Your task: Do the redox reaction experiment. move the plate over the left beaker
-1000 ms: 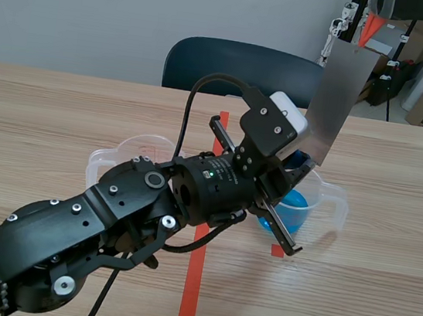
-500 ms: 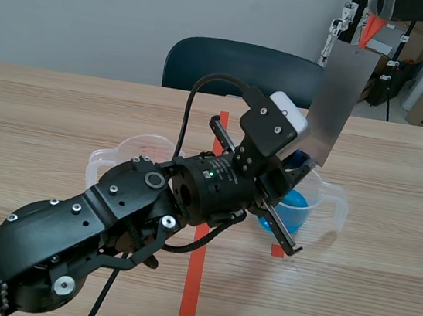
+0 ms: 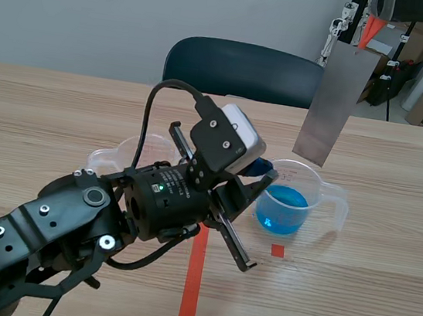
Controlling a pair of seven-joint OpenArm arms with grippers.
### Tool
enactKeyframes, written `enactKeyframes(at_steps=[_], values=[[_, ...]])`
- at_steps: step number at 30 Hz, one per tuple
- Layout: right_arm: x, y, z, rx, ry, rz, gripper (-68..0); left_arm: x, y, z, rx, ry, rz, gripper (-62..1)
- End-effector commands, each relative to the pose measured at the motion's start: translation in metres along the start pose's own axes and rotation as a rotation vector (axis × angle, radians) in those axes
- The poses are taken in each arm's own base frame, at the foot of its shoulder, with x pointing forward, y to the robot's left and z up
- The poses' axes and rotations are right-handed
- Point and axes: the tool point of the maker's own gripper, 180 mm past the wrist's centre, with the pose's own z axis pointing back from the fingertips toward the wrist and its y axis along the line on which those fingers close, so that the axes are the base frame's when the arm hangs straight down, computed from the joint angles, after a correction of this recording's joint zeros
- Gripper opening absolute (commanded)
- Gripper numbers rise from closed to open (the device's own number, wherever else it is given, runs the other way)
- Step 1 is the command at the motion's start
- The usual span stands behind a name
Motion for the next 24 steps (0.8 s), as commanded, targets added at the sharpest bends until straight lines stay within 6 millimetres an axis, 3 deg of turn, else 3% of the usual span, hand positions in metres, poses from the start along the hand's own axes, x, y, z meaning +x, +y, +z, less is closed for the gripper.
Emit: enactKeyframes(at_steps=[1,15,21,24], values=[[0.022,0.0,0.004,-0.004,-0.052,0.032,-66.4,0.011,0.008,0.007,0.021,-0.036,-0.003,-53.0],[0.022,0.0,0.002,-0.002,-0.058,0.035,-66.4,0.006,0.014,0.084,0.036,-0.083,-0.015,-49.2],[0.026,0.001,0.0,0.002,-0.072,0.04,-66.4,-0.001,0.017,0.115,0.061,-0.098,-0.001,-31.4],[0.03,0.003,-0.002,0.006,-0.083,0.046,-66.4,-0.005,0.019,0.127,0.081,-0.087,0.006,-25.7]])
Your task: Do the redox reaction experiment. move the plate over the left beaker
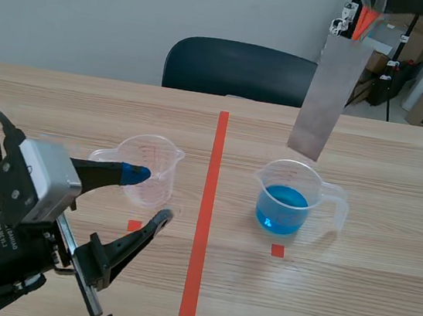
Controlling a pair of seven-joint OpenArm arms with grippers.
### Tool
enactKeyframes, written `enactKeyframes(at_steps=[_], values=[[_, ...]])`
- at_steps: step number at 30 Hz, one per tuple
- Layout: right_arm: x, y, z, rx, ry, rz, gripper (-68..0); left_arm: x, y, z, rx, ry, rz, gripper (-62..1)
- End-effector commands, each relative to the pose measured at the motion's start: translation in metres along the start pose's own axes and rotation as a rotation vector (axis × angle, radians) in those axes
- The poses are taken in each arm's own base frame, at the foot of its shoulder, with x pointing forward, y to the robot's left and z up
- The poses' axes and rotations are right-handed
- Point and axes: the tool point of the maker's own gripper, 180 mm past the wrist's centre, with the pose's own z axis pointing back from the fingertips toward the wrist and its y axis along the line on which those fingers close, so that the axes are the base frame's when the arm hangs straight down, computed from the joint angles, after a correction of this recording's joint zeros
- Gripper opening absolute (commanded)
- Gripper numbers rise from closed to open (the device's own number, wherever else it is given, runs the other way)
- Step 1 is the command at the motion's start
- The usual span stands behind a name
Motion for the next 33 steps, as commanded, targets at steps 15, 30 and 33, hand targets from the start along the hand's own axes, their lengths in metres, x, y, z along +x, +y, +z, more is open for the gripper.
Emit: enactKeyframes(at_steps=[15,30,33], values=[[0.025,0.02,-0.035,0.058,-0.061,0.073,-66.4,-0.037,0.023,0.08,0.203,0.068,0.167,-14.4],[0.037,0.057,-0.083,0.139,-0.111,0.09,-66.4,-0.061,0.013,0.163,0.341,0.005,0.252,-14.4],[0.041,0.065,-0.092,0.157,-0.129,0.088,-66.4,-0.054,0.017,0.172,0.39,-0.027,0.239,-14.3]])
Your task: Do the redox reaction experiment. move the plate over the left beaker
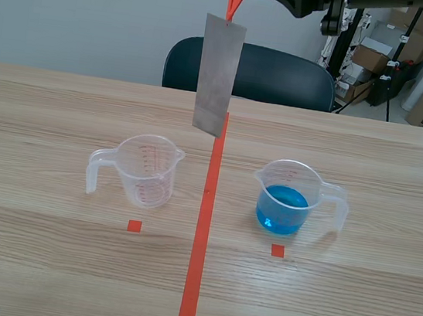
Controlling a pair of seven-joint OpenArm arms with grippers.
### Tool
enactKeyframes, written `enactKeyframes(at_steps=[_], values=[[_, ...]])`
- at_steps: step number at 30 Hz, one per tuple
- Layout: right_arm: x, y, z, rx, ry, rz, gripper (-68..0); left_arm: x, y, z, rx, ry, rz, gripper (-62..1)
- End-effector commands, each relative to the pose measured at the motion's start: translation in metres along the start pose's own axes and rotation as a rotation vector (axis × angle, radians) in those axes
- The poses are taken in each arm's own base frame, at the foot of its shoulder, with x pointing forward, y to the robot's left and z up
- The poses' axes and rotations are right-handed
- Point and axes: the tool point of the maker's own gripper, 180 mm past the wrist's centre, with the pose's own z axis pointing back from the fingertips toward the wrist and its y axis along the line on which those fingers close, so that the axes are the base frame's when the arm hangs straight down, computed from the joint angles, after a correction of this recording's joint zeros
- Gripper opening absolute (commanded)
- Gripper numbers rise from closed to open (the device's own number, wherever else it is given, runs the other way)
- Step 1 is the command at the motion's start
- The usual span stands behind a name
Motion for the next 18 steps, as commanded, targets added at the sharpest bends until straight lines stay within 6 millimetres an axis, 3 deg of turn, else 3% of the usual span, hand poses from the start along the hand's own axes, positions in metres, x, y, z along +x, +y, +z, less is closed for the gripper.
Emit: enactKeyframes(at_steps=[1,8,18], values=[[0.022,-0.001,0.0,-0.007,-0.052,0.032,-66.4,0.01,0.005,-0.005,0.032,-0.041,-0.011,-13.9],[0.026,0.012,-0.021,0.018,-0.067,0.037,-66.4,0.009,0.01,-0.004,0.064,-0.04,-0.019,1.4],[0.028,0.026,-0.047,0.047,-0.084,-0.026,-66.4,0.01,0.018,0.0,0.117,-0.036,-0.105,1.4]])
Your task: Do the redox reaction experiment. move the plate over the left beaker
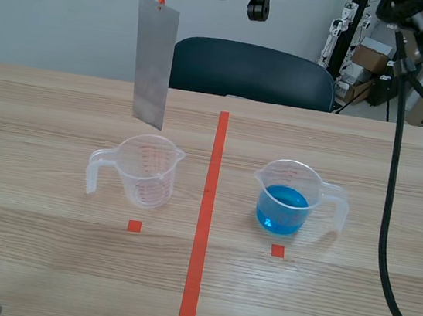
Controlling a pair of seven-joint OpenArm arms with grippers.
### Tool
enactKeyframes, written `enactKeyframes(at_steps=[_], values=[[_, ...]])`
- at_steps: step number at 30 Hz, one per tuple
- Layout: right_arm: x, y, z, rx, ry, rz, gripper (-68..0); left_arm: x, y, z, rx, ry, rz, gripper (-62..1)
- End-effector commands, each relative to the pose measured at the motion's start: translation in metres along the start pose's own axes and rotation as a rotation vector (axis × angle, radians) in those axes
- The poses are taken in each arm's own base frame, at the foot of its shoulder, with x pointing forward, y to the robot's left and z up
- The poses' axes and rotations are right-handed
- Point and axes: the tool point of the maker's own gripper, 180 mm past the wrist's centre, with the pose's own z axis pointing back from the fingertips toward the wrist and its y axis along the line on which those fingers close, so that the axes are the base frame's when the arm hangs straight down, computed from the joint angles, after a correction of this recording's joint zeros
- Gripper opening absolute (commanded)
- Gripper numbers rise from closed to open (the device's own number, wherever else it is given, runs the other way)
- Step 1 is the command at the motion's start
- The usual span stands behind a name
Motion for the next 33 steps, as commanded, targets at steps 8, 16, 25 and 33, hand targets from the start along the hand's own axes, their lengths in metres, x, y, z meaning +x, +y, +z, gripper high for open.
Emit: enactKeyframes(at_steps=[8,16,25,33], values=[[-0.001,-0.011,-0.021,-0.009,0.007,-0.06,-66.4,0.01,0.009,-0.002,0.076,-0.05,-0.025,1.4],[0.004,-0.022,-0.032,-0.018,0.008,-0.095,-66.4,0.014,-0.002,-0.009,0.104,-0.088,0.001,1.4],[0.004,-0.02,-0.034,-0.011,0.016,-0.098,-66.4,0.017,-0.009,-0.021,0.093,-0.104,-0.01,1.4],[-0.005,-0.019,-0.034,-0.011,0.063,-0.112,-66.4,0.013,-0.02,-0.022,0.031,-0.08,-0.039,1.4]])
